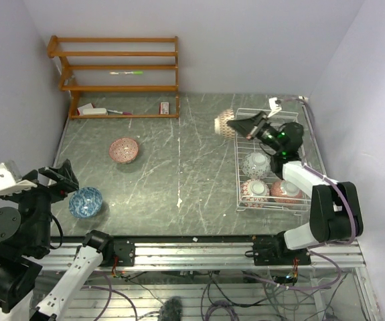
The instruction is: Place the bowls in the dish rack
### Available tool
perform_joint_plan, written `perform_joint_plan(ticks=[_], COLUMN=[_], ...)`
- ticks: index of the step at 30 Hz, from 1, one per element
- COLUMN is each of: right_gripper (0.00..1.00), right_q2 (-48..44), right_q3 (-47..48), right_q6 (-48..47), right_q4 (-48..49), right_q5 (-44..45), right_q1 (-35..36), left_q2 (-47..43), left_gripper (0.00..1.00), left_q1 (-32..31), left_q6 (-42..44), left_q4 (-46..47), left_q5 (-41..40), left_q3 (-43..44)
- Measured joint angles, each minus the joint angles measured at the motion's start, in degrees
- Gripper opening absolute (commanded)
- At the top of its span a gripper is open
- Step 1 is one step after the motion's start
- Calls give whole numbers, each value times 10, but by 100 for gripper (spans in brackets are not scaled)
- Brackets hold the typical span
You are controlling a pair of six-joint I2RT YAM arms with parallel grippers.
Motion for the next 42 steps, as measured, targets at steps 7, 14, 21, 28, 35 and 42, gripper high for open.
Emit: perform_joint_plan(ticks=[7,14,21,28,35,42], right_gripper=[0,0,0,0,0,0], right_q2=[-19,67,199,198,190,213], right_q3=[-55,-65,-80,-75,-24,-11], right_q6=[105,209,292,258,174,172], right_q4=[99,238,299,219,61,73], right_q5=[-7,1,22,54,73,55], right_q1=[-123,-180,-186,-187,-187,-192], left_q2=[3,9,11,11,11,11], left_gripper=[97,98,97,98,98,98], left_q1=[0,0,0,0,0,-1], left_q6=[0,-1,-5,-5,-5,-5], left_q4=[2,2,0,1,2,2], left_q5=[3,3,3,3,3,2], left_q3=[0,0,13,16,11,7])
